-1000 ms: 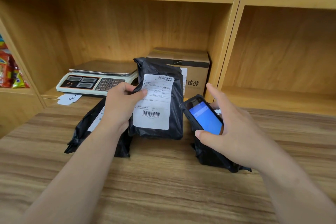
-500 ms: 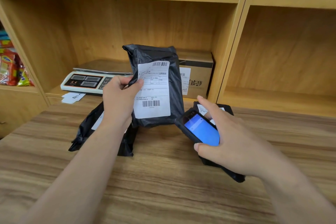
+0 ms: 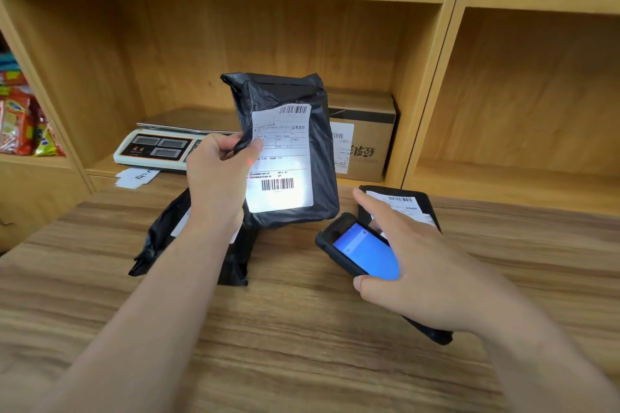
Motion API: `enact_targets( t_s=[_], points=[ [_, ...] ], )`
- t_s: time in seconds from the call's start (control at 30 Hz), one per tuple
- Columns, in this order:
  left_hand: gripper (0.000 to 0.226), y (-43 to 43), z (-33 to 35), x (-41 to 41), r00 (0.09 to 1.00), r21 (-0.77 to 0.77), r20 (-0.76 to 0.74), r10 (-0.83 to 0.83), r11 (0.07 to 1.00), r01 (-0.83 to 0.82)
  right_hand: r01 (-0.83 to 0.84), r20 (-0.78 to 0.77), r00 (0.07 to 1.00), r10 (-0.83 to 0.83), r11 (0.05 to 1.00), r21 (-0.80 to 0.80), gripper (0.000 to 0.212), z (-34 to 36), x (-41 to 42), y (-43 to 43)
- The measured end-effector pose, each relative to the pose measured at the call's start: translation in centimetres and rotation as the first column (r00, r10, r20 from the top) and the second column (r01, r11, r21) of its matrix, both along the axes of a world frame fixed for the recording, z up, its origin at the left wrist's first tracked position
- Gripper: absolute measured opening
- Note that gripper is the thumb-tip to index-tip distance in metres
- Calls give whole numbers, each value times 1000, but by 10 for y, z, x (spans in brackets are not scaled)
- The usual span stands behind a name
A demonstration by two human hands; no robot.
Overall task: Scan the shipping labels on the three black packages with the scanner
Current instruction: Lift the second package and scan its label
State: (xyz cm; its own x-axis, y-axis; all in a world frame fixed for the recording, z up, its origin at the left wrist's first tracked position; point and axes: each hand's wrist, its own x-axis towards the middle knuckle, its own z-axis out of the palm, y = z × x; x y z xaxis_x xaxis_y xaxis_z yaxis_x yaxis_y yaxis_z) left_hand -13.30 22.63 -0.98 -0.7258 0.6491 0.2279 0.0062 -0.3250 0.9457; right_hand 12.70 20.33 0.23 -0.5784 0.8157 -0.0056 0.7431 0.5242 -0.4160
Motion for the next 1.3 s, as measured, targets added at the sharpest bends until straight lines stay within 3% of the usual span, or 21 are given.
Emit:
enact_targets(
  t_s=[0.27, 1.3],
  points=[
    [18, -1, 1, 0, 996, 44, 79, -38, 998, 35, 10, 4, 1000, -10, 1000, 2, 102, -1, 0, 1],
    [20, 6, -11, -3, 994, -51, 10, -110, 993, 111, 58, -105, 993, -54, 997, 42, 105, 4, 5, 1]
  ],
)
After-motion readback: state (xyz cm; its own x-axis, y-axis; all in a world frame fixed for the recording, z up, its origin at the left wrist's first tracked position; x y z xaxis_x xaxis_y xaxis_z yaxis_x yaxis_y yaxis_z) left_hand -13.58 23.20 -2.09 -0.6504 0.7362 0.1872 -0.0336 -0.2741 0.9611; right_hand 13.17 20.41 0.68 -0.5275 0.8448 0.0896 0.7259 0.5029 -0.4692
